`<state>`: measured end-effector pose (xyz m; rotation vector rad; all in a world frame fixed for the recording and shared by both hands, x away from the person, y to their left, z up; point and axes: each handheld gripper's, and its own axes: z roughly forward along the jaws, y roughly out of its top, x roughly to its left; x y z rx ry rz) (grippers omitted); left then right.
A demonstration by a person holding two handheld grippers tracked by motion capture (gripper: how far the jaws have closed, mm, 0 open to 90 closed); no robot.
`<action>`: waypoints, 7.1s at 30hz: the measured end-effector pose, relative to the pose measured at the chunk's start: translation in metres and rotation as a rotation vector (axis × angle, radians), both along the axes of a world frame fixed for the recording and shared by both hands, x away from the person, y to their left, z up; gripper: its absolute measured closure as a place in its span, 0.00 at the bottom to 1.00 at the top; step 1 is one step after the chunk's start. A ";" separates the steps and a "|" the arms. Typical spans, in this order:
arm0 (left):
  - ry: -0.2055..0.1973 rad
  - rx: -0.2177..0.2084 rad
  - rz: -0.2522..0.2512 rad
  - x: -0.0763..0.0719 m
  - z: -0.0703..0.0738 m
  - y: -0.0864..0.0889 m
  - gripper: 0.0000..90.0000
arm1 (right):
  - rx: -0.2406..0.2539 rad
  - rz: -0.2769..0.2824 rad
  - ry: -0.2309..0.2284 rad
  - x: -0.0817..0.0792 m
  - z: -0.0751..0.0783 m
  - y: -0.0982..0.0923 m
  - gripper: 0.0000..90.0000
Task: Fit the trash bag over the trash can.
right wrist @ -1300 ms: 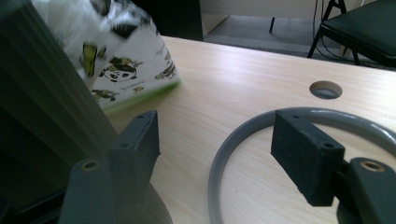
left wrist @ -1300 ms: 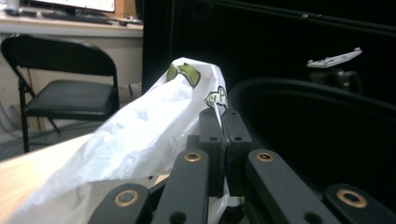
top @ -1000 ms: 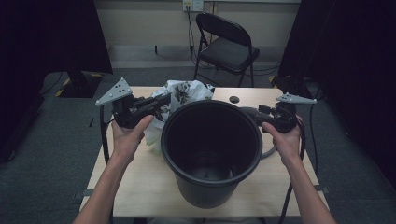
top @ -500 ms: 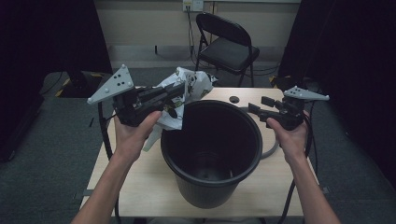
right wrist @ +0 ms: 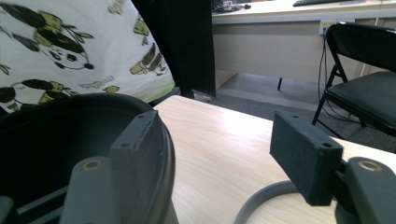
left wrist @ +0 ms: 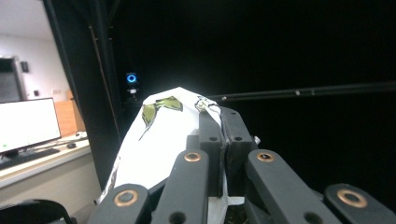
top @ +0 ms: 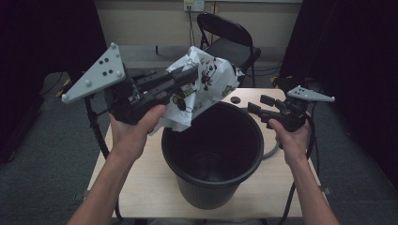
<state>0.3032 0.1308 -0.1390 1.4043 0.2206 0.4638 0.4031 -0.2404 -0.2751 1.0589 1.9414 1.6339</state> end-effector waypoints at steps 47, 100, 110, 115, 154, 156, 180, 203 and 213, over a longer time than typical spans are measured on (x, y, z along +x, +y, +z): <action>0.192 0.227 -0.008 0.027 -0.101 0.012 0.61 | -0.064 0.118 -0.113 -0.022 0.037 0.048 0.32; 0.354 0.166 0.129 0.087 -0.131 0.023 0.52 | -0.133 0.489 -0.055 -0.047 0.045 0.073 0.39; 0.435 0.148 0.096 0.096 -0.144 0.047 0.52 | -0.115 0.448 -0.058 -0.042 0.043 0.073 0.39; 0.394 0.197 0.115 0.090 -0.146 0.041 0.92 | -0.112 0.435 -0.056 -0.041 0.043 0.073 0.39; 0.355 0.060 0.070 0.068 -0.112 0.046 0.52 | -0.089 0.395 -0.079 -0.041 0.045 0.068 0.37; 0.393 0.015 0.079 0.079 -0.119 0.063 0.52 | -0.088 0.391 -0.078 -0.041 0.045 0.067 0.37; 0.635 0.006 -0.172 0.120 -0.168 0.056 0.51 | -0.087 0.384 -0.071 -0.039 0.040 0.065 0.37; 0.423 0.120 -0.019 0.076 -0.117 0.035 1.00 | -0.104 0.376 -0.080 -0.040 0.048 0.072 0.35; 0.296 0.172 -0.095 0.044 -0.079 -0.018 1.00 | -0.090 0.436 -0.131 -0.044 0.070 0.088 0.26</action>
